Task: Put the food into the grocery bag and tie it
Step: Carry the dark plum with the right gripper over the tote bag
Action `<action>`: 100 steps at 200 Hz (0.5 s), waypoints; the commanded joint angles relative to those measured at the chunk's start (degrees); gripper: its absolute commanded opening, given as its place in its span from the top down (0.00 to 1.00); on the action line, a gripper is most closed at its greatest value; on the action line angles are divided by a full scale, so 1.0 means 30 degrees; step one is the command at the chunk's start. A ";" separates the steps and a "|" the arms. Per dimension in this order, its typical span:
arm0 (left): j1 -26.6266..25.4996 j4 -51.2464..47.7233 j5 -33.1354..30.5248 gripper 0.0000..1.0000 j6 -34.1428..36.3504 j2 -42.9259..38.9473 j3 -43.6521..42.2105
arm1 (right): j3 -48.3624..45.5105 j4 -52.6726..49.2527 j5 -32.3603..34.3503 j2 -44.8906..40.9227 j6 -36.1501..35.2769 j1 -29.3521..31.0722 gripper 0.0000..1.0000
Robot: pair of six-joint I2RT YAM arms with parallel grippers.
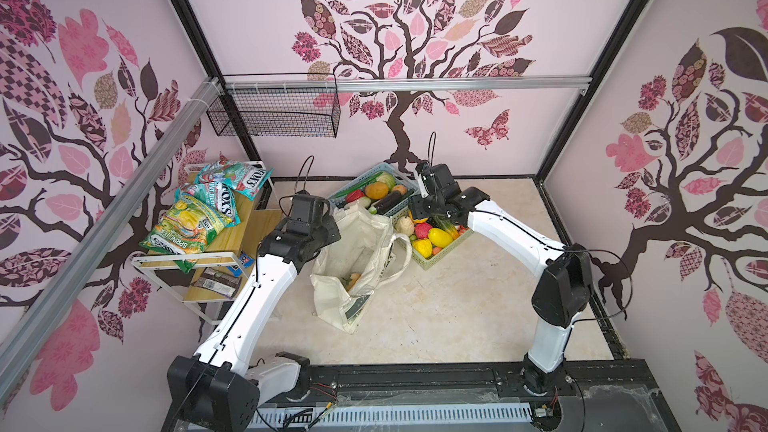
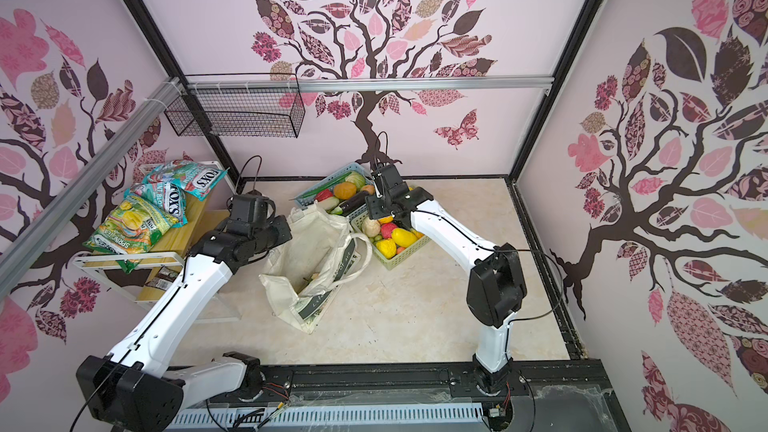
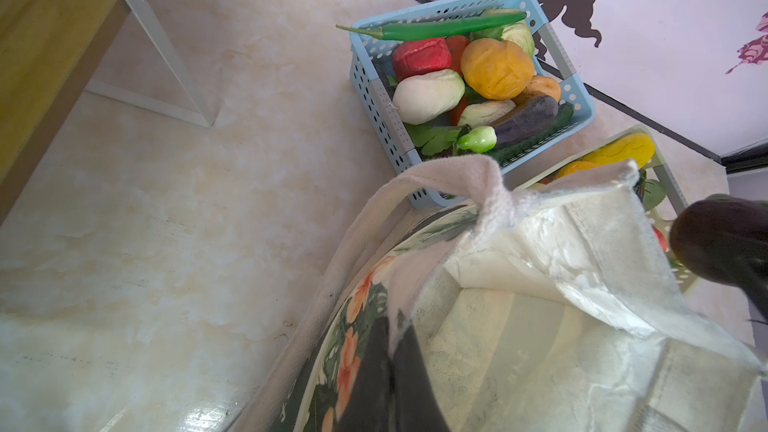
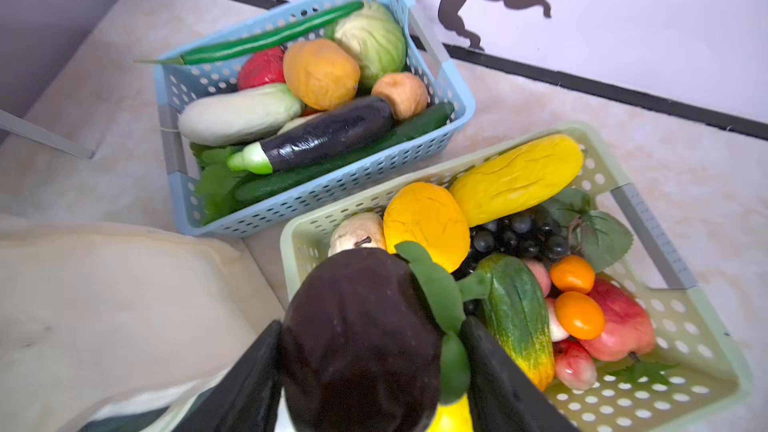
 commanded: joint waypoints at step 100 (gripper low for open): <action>0.0034 0.0680 0.0736 1.00 0.0383 -0.0103 -0.0133 | 0.1062 0.1200 0.1004 -0.3394 -0.0534 0.6938 0.32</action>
